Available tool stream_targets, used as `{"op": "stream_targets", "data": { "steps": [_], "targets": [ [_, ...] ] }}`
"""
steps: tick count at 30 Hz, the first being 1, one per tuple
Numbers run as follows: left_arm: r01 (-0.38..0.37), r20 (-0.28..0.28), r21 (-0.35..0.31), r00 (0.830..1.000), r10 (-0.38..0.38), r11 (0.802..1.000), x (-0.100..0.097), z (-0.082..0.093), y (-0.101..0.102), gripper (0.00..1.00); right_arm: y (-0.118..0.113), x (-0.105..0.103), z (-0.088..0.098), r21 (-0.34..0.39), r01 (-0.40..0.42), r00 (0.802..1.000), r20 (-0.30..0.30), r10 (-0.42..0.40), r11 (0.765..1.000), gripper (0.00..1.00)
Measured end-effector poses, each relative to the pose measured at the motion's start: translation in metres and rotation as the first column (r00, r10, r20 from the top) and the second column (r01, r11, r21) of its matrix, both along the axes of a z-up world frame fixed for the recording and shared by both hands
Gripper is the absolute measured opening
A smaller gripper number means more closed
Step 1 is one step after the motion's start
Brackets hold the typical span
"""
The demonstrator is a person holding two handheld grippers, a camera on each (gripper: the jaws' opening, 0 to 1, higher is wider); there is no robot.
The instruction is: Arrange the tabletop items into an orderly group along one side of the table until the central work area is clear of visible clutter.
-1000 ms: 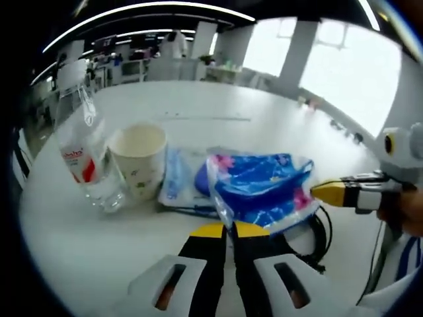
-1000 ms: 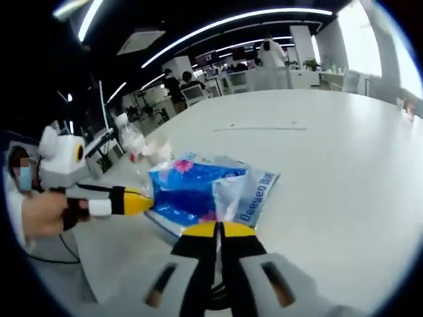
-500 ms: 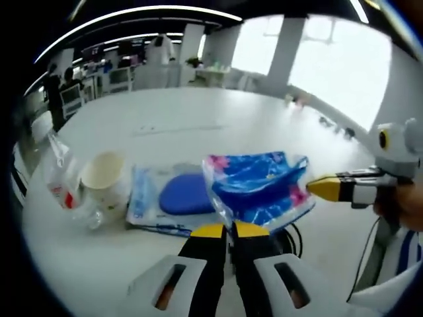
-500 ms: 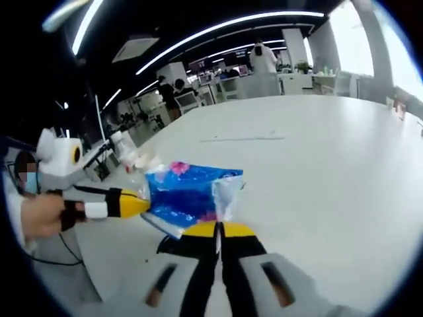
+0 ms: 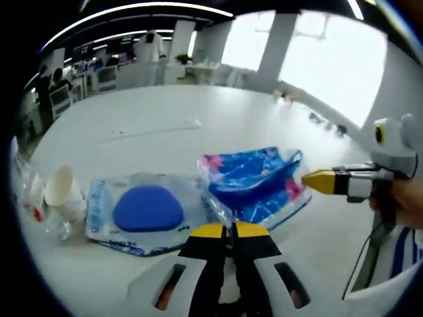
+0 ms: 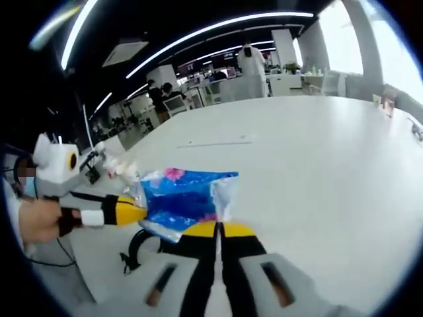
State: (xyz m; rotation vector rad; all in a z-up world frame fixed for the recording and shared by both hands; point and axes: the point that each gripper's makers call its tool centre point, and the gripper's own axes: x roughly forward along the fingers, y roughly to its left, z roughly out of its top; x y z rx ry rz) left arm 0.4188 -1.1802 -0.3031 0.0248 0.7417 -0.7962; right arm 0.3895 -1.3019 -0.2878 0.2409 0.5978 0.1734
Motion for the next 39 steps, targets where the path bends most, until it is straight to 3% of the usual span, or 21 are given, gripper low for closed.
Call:
{"op": "stream_targets", "data": {
  "steps": [8, 16, 39],
  "targets": [
    [-0.004, -0.018, -0.035, 1.000, 0.003, 0.999, 0.003, -0.005, -0.039, 0.00, -0.038, 0.002, -0.007, -0.006, 0.023, 1.000, -0.012, -0.023, 1.000, 0.00],
    [0.003, -0.024, -0.035, 1.000, -0.004, 0.999, 0.011, -0.011, -0.064, 0.00, -0.063, 0.010, -0.011, -0.005, 0.036, 0.999, -0.019, -0.036, 0.999, 0.00],
    [-0.005, -0.080, 0.007, 0.997, 0.005, 1.000, 0.033, -0.041, -0.071, 0.00, -0.071, 0.037, -0.042, 0.011, 0.025, 0.997, -0.072, -0.024, 1.000, 0.00]
  ]
}}
